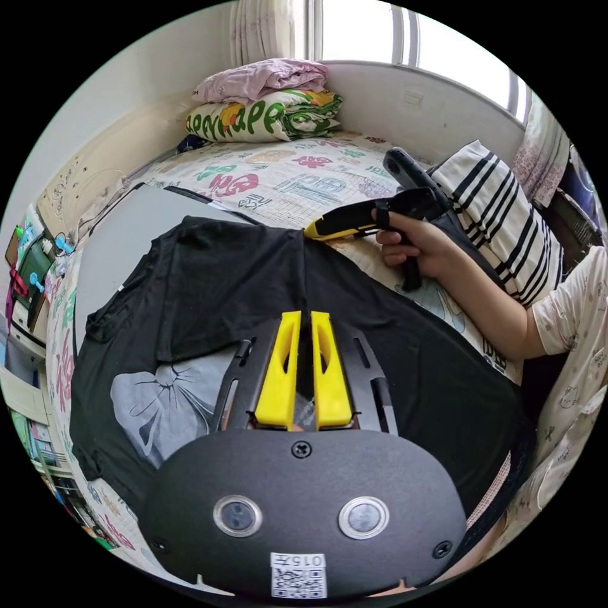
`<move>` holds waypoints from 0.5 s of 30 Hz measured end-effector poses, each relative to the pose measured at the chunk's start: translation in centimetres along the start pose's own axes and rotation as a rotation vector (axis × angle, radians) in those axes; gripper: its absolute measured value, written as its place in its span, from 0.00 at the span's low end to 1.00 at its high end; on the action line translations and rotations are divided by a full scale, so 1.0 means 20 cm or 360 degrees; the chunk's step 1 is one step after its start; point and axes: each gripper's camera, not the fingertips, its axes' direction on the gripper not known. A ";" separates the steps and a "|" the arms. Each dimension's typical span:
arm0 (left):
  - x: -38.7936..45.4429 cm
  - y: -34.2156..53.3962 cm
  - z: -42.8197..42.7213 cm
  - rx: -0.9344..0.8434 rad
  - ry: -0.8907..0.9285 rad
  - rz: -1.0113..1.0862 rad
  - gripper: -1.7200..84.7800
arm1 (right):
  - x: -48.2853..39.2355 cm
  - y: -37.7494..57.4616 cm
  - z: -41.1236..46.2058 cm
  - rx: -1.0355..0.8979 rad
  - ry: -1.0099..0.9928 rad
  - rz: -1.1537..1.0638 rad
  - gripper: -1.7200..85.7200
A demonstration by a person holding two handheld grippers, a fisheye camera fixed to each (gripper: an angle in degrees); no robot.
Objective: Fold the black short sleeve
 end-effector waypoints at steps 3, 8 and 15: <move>0.06 0.01 0.06 0.0000 0.0002 0.0026 0.03 | 0.04 -0.01 0.00 0.0005 0.0012 -0.0006 0.02; 0.14 0.07 0.17 -0.0013 0.0020 0.0051 0.02 | 0.13 -0.03 0.00 0.0007 0.0064 -0.0019 0.02; 0.24 0.22 0.35 -0.0015 0.0029 0.0003 0.05 | 0.28 -0.07 0.02 -0.0021 0.0060 -0.0039 0.02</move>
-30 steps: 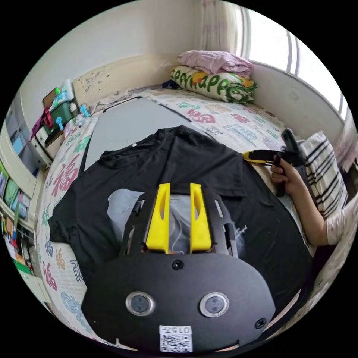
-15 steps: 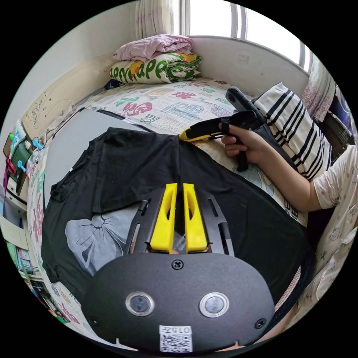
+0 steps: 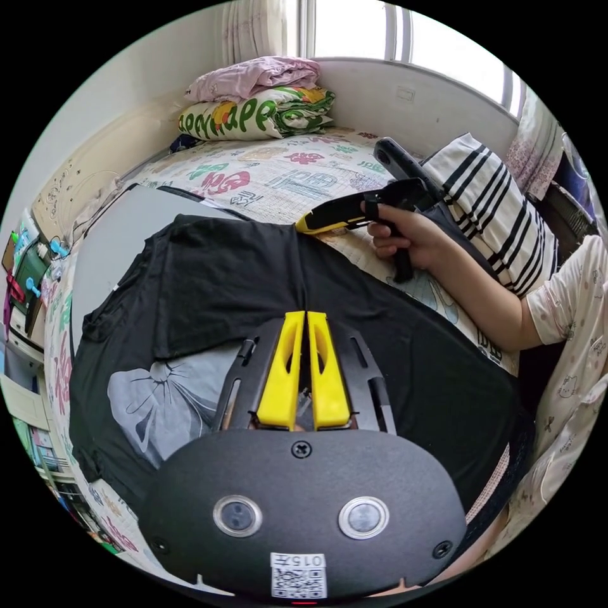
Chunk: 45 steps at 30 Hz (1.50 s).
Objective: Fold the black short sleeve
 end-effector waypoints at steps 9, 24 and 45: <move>-0.43 0.86 -0.32 0.0427 -0.0136 -0.0776 0.12 | 0.35 -0.05 -0.06 0.0081 -0.0007 0.0019 0.02; -1.07 2.80 -0.05 0.0925 -0.0177 -0.1806 0.17 | 1.04 -0.04 0.19 0.0203 -0.0009 0.0111 0.01; -0.92 3.65 0.74 0.1148 0.0008 -0.2028 0.02 | 0.77 -0.12 1.19 0.0366 0.0230 -0.0388 0.01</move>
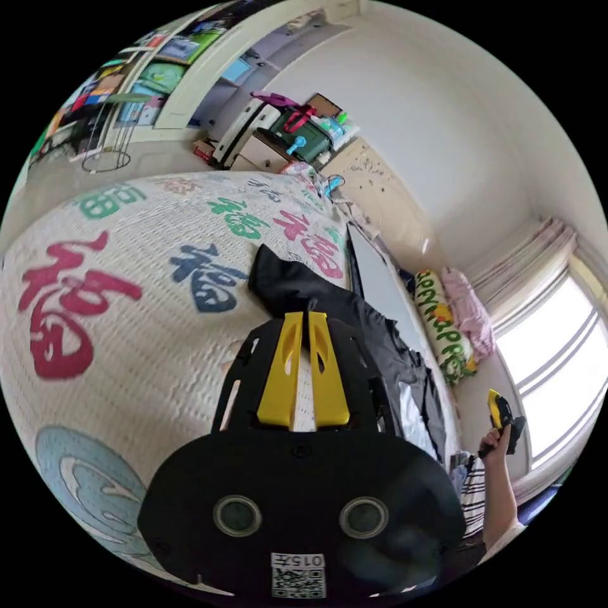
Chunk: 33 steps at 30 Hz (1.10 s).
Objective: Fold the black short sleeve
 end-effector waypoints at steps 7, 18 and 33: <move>-0.35 0.28 -0.02 0.0055 0.0380 -0.0128 0.02 | -0.70 0.26 1.71 -0.0915 -0.0094 -0.0464 0.03; -0.40 0.45 0.09 0.0014 0.0437 -0.0115 0.02 | -0.98 0.87 3.15 -0.1302 0.0233 -0.0549 0.14; -0.03 0.41 0.20 0.0020 0.0388 0.0144 0.02 | -0.41 1.01 3.25 -0.1026 0.0425 -0.0456 0.04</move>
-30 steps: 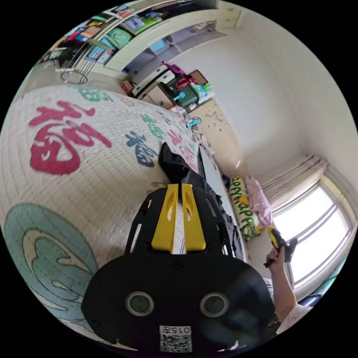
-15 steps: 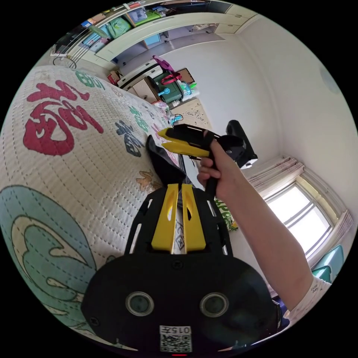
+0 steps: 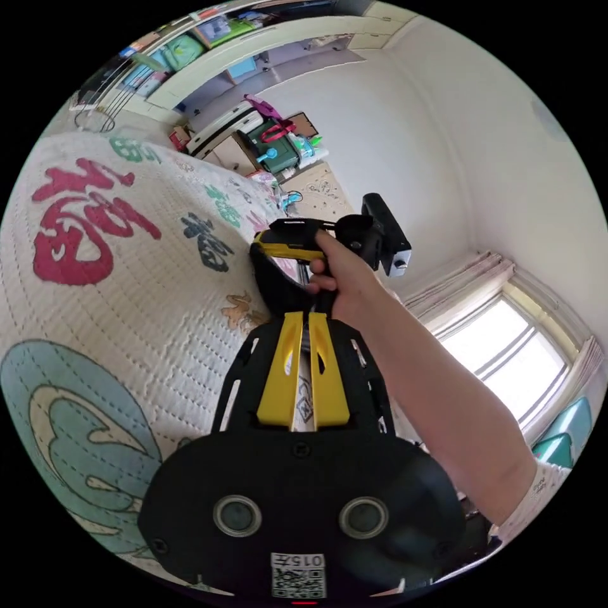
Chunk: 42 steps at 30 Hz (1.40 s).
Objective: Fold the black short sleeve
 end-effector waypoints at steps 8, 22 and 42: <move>0.73 -0.06 0.28 -0.0266 0.0049 0.0915 0.02 | 1.08 0.77 -0.70 0.0462 -0.0208 0.0207 0.03; 1.52 0.13 0.84 -0.0993 0.0241 0.1636 0.03 | 2.12 1.88 -0.59 0.0407 -0.0201 0.0620 0.06; 1.43 -0.41 0.91 -0.0905 -0.0309 0.1404 0.09 | 1.44 2.54 -0.31 0.0120 0.0237 -0.0641 0.14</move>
